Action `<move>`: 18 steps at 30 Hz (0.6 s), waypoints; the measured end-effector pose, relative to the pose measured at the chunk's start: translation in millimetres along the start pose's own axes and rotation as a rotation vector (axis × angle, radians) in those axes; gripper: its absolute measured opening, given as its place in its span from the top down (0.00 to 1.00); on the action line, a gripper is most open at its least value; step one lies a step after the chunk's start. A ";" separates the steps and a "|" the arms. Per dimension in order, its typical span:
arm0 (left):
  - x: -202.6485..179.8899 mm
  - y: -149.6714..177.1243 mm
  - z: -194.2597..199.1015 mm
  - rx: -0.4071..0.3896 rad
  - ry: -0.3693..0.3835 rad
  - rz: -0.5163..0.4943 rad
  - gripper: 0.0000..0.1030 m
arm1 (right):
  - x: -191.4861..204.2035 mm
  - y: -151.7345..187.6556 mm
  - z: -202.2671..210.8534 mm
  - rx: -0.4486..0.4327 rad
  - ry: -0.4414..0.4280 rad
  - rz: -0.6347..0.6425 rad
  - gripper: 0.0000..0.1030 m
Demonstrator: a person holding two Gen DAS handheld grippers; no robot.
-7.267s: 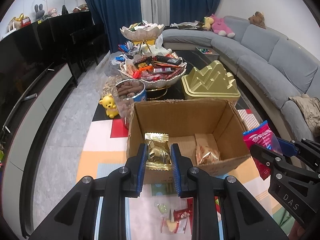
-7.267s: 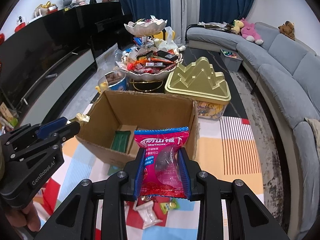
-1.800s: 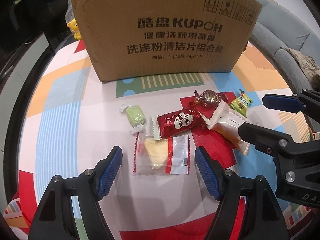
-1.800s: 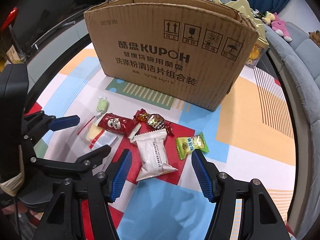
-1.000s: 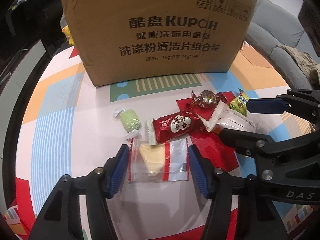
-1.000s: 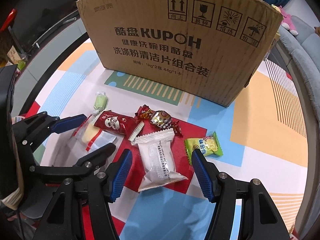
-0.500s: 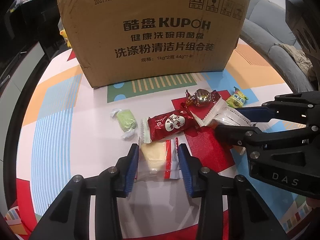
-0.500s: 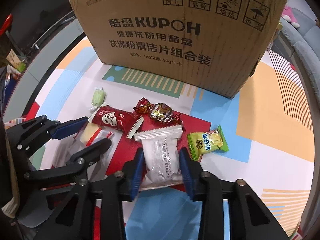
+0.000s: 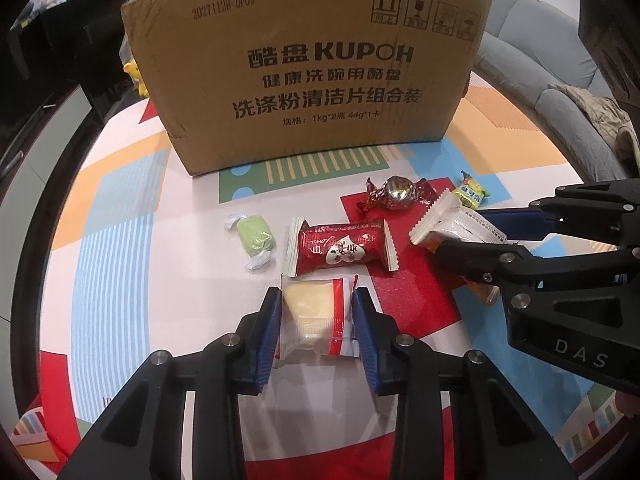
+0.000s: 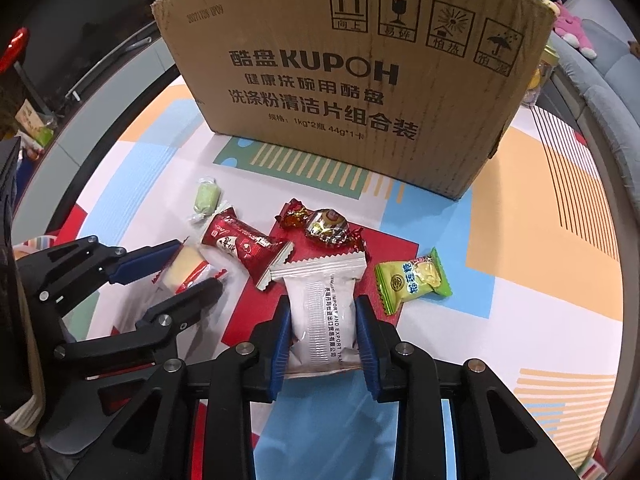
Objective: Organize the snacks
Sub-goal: 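Lift the wafer packet and white biscuit packet and carry them over the box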
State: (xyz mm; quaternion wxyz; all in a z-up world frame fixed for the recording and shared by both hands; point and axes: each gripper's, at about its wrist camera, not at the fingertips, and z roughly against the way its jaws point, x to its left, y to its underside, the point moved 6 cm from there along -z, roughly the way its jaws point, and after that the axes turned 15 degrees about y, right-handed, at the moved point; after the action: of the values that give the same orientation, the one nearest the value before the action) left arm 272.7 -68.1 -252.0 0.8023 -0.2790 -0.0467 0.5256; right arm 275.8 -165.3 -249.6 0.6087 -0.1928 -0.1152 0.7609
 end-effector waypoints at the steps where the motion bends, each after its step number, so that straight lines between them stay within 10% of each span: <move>1: -0.8 -0.3 1.5 -0.002 -0.001 -0.001 0.65 | -1.6 0.0 1.5 -0.001 0.001 -0.001 0.69; 18: -6.7 -3.1 34.5 -0.029 -0.025 0.019 0.66 | -12.4 2.2 44.4 -0.053 0.017 -0.033 0.69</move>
State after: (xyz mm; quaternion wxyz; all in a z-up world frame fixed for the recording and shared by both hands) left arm 259.6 -61.1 -220.1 0.7927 -0.2845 -0.0617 0.5357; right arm 256.9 -175.2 -208.7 0.6167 -0.2133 -0.1335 0.7459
